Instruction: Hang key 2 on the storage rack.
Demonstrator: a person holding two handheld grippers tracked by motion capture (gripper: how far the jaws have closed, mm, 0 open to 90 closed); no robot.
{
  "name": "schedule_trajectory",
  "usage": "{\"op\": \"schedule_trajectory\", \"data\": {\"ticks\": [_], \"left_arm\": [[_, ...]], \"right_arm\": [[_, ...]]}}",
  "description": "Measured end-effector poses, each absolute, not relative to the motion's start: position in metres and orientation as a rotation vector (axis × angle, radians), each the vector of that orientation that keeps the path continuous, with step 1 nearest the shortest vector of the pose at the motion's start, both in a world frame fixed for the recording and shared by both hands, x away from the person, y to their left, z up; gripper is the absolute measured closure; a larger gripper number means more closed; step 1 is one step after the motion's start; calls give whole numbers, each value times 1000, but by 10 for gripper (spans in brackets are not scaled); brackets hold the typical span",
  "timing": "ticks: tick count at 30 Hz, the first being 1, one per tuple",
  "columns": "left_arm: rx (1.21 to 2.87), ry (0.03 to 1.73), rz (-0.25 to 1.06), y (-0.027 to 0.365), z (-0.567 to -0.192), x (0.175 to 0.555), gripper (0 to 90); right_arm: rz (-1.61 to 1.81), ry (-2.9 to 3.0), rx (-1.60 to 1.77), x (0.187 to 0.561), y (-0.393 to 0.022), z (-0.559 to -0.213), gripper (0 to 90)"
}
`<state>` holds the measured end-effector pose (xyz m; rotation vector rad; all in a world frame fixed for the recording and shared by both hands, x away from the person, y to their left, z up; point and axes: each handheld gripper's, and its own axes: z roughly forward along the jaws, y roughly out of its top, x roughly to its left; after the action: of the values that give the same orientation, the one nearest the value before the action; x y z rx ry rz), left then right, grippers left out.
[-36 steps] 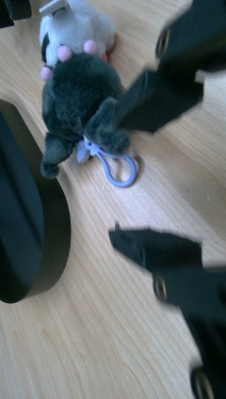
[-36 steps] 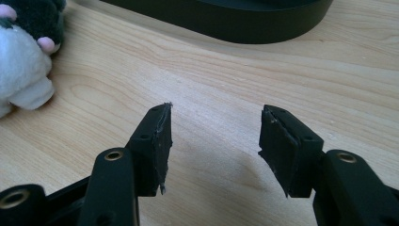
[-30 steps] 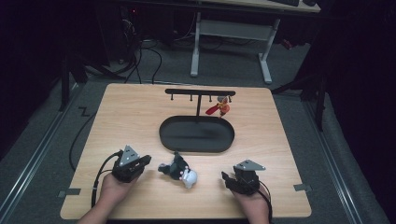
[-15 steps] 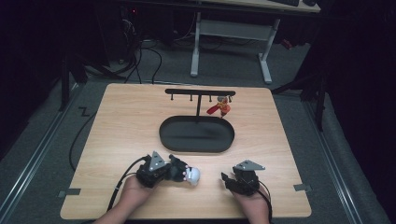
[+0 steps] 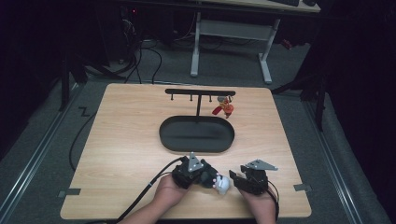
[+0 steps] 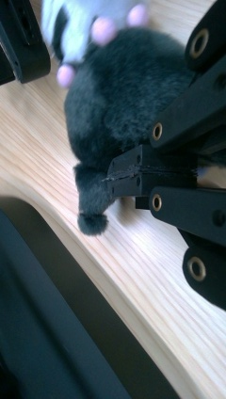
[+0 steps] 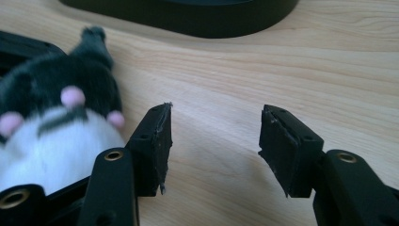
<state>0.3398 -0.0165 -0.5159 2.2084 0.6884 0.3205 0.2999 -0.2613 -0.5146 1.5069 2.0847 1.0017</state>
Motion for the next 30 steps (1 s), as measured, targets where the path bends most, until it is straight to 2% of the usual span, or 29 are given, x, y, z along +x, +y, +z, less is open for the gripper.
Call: {"op": "schedule_trajectory", "data": {"ticks": [4, 8, 13, 25, 30], "left_arm": [[2149, 729, 363, -3, -508, 340, 882], [2136, 693, 301, 19, -502, 319, 900], [2199, 574, 239, 6, -510, 285, 900], [2241, 596, 272, -49, -512, 320, 897], [2198, 624, 259, -26, -511, 319, 808]], "right_arm": [[1039, 2057, 1529, 297, -273, -512, 443], [1055, 2040, 1537, 295, -276, -509, 443], [1100, 2028, 1565, 294, -277, -506, 437], [1076, 1975, 1587, 296, -289, -505, 427], [1032, 1976, 1579, 292, -297, -506, 423]]}}
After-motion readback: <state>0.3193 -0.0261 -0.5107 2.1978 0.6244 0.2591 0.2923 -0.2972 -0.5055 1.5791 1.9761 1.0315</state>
